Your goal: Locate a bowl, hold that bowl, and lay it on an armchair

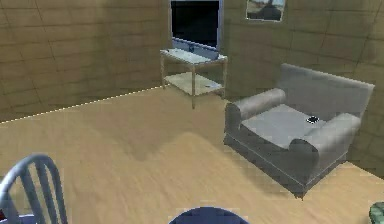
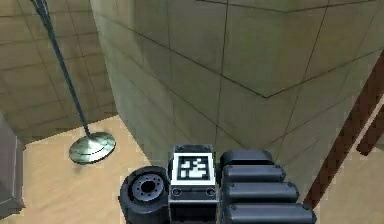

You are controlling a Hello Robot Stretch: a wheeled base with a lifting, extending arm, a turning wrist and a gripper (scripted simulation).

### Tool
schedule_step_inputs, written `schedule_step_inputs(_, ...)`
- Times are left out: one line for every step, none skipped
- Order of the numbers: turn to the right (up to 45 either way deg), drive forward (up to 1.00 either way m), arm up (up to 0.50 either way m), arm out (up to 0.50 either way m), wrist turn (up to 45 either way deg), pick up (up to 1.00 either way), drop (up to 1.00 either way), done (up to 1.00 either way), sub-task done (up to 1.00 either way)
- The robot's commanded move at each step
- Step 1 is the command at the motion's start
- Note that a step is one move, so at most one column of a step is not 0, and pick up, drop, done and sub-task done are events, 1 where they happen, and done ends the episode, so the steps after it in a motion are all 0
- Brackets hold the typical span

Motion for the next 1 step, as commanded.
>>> schedule_step_inputs(27.0,0.00,0.00,0.00,0.0,0.00,0.00,0.00,0.00)
